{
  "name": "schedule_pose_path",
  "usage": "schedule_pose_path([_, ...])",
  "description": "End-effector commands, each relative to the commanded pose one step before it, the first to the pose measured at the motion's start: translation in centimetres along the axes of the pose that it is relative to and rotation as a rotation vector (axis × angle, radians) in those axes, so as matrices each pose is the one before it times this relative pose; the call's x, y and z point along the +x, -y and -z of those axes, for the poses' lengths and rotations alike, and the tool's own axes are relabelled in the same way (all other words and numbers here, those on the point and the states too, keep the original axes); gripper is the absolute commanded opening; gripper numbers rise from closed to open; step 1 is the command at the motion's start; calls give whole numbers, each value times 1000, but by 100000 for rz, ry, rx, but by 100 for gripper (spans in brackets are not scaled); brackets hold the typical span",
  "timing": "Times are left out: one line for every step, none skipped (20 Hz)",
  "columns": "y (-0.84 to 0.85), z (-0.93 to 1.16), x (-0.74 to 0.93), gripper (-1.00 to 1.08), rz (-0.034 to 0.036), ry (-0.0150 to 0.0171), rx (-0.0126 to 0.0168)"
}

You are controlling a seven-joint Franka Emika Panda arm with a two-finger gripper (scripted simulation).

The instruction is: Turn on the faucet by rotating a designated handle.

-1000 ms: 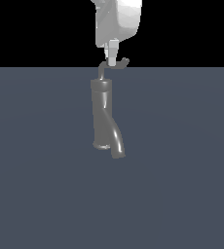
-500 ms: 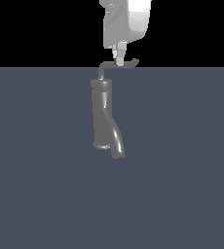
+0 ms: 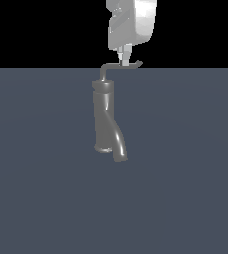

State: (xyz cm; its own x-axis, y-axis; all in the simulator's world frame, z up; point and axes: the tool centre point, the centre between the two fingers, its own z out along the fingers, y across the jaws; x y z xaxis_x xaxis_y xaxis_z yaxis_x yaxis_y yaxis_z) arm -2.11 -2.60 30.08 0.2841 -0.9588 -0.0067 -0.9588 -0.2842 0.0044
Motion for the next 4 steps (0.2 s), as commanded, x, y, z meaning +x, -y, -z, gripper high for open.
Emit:
schedule_pose_path([-314,16,3330,-100,-4927,-647,464])
schedule_pose_path([146,0,264,-100,-129,-4,0])
schedule_pose_path([145,0,262,-100,-129,-3,0])
schedule_pose_path([0,0,0,-100,0,0,0])
